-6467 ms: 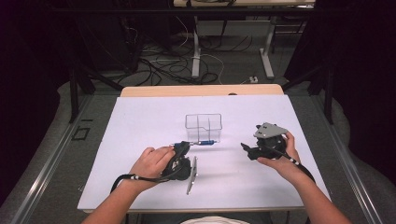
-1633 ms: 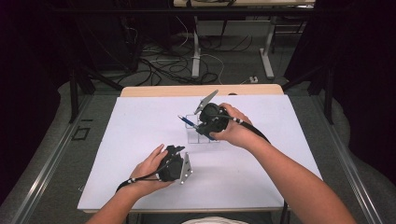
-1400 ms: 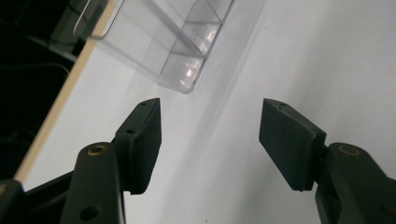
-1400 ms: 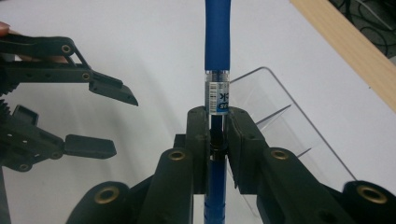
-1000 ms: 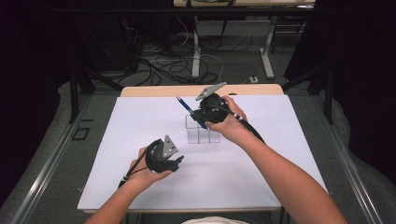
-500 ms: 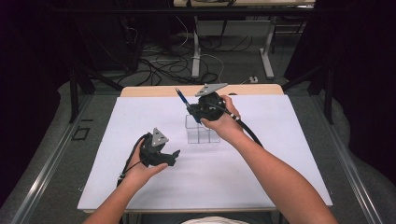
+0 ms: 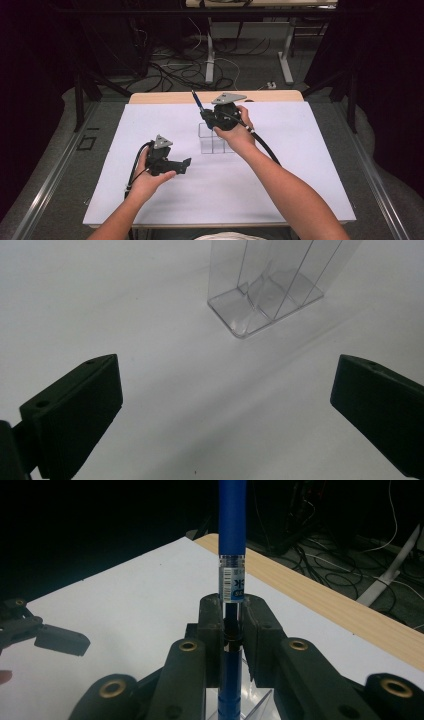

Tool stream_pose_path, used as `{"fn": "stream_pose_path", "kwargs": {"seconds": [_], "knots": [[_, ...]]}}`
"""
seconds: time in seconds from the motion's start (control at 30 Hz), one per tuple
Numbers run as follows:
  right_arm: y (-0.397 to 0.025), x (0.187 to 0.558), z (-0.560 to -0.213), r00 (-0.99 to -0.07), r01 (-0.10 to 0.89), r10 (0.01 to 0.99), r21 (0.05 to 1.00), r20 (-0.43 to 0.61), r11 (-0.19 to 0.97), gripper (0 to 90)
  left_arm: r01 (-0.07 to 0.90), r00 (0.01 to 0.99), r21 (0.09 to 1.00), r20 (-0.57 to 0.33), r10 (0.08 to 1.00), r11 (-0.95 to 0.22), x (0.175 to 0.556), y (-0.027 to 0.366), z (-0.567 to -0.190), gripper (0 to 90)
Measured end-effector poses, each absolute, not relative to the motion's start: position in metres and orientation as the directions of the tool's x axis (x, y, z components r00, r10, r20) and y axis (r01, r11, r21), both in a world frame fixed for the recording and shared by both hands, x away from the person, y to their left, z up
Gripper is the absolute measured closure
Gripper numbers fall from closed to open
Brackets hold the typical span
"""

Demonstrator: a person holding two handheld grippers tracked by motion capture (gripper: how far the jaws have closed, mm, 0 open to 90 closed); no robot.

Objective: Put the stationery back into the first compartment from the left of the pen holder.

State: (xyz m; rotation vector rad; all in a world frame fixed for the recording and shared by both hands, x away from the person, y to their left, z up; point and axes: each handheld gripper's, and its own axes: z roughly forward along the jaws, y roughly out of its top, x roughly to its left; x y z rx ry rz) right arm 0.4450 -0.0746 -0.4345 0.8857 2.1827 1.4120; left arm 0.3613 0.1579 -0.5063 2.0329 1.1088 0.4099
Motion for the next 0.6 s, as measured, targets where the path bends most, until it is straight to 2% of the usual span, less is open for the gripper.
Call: {"fn": "stream_pose_path", "kwargs": {"seconds": [0.2, 0.43, 0.6], "knots": [[-0.067, 0.444, -0.442, -0.720, 0.285, 0.694, 0.920, 0.020, 0.269, 79.6, 0.625, 0.540, 0.741, -0.183, 0.821, -0.246, 0.363, 0.161, -0.510, 0.3], [-0.058, 0.447, -0.452, -0.710, 0.286, 0.704, 0.921, 0.018, 0.265, 79.6, 0.619, 0.527, 0.752, -0.183, 0.830, -0.227, 0.362, 0.162, -0.510, 0.3], [-0.056, 0.448, -0.457, -0.697, 0.299, 0.717, 0.916, 0.020, 0.265, 79.6, 0.617, 0.513, 0.748, -0.147, 0.846, -0.245, 0.363, 0.163, -0.513, 0.8]]}}
